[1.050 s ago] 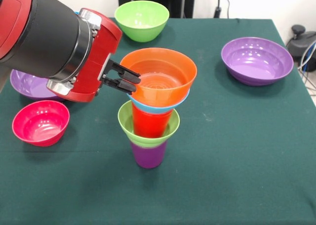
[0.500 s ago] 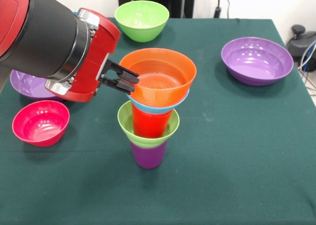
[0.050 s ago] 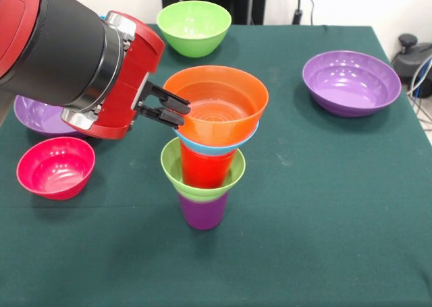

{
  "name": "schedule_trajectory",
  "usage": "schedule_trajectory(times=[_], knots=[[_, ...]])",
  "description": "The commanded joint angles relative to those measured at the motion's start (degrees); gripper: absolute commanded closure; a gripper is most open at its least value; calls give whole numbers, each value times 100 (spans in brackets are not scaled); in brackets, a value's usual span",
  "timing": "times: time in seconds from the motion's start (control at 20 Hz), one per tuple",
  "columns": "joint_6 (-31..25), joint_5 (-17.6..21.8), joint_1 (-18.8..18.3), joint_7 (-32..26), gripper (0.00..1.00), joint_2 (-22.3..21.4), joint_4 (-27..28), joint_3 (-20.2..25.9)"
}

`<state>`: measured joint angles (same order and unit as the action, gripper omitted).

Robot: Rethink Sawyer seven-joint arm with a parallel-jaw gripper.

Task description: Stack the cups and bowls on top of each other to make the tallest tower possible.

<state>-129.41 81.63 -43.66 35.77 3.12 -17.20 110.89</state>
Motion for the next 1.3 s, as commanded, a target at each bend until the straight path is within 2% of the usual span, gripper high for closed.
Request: schedule_trajectory(times=[0.05,1.3], knots=[[227,380,36,-21,100,-130,550,-347],[254,372,16,-18,100,-143,514,-414]])
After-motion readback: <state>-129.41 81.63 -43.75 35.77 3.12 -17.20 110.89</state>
